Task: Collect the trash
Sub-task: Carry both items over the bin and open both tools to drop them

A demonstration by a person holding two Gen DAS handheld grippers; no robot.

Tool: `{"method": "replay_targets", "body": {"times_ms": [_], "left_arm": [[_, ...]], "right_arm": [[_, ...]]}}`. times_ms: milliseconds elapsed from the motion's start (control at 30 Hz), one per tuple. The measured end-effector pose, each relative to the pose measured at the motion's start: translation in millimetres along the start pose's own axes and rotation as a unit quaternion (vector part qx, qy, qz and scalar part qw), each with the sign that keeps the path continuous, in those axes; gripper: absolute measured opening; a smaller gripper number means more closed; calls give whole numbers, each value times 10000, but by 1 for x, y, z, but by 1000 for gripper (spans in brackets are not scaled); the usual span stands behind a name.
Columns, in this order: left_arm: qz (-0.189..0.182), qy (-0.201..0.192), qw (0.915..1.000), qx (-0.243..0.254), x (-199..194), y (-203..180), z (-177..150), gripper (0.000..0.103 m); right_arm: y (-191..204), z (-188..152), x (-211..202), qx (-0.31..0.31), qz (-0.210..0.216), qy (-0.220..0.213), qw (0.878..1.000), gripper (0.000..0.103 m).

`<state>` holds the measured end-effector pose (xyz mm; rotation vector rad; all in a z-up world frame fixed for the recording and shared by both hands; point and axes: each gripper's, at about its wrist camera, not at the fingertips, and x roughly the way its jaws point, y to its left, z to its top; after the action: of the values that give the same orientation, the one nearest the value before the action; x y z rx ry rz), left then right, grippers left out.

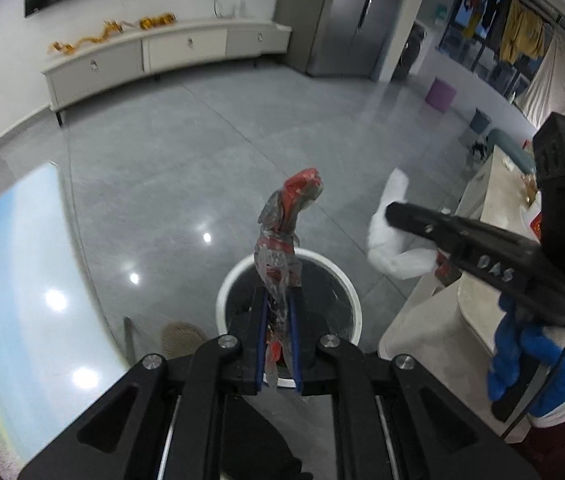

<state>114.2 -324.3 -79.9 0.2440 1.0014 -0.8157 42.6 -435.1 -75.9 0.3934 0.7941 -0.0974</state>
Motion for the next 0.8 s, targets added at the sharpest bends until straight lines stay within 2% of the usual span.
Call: {"method": "replay_targets", "body": {"times_ms": [233, 467, 533, 567, 633, 667, 700, 800], "left_arm": [[-113, 409, 9990, -105, 55, -3, 4, 11], [-374, 684, 9961, -422, 84, 7, 8, 11], [-422, 713, 9954, -472, 87, 9, 6, 12], [-426, 717, 9954, -481, 88, 7, 8, 14], [-438, 692, 9953, -508, 87, 9, 8, 30], [-441, 658, 9955, -525, 85, 10, 8, 44], [-438, 582, 9958, -546, 81, 10, 8, 49], [-474, 504, 9962, -531, 73, 7, 9, 49]], "right_arm": [[-38, -16, 56, 332, -223, 565, 9976, 9], [-58, -26, 80, 508, -367, 883, 9941, 11], [-62, -27, 81, 555, -430, 896, 9935, 21], [-61, -27, 80, 570, -455, 888, 9934, 23], [-64, -24, 78, 611, -488, 847, 9933, 26], [-65, -24, 75, 628, -501, 818, 9934, 26], [-64, -22, 70, 652, -514, 772, 9936, 27], [-63, -18, 57, 682, -516, 628, 9944, 27]]}}
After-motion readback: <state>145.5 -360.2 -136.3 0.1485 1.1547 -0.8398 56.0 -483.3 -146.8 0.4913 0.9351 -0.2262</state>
